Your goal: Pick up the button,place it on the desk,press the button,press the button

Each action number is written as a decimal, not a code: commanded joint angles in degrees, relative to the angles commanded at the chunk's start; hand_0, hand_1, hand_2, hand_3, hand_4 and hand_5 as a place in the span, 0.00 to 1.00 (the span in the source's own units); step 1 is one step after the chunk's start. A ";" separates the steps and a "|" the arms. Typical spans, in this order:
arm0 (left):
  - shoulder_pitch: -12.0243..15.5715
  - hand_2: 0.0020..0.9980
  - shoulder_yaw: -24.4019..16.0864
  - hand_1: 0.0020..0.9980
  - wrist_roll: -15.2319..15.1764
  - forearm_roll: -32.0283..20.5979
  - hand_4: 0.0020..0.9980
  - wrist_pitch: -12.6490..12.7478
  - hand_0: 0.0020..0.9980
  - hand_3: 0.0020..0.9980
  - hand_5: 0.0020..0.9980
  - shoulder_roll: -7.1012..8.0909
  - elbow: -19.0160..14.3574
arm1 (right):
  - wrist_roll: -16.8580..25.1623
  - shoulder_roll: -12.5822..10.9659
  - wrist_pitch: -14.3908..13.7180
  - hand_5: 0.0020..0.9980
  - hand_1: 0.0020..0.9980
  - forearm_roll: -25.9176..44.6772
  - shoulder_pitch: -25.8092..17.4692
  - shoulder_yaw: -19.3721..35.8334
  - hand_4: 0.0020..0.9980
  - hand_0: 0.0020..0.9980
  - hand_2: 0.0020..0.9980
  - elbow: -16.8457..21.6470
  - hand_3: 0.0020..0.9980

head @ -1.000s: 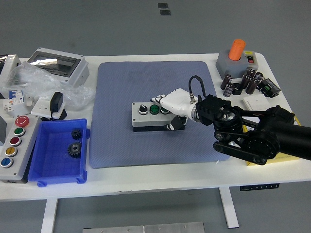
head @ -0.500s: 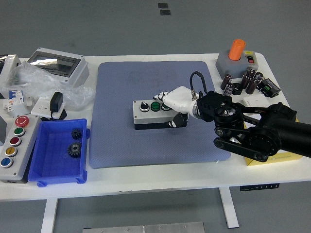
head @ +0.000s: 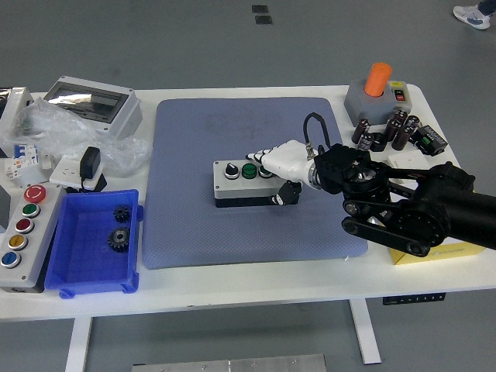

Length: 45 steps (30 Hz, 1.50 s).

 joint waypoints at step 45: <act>0.12 0.50 -0.59 0.56 0.28 0.53 0.46 -0.41 0.62 0.58 0.00 -0.05 0.00 | -21.87 -11.67 25.30 0.11 0.71 27.98 3.35 15.34 0.49 0.59 0.65 17.10 1.00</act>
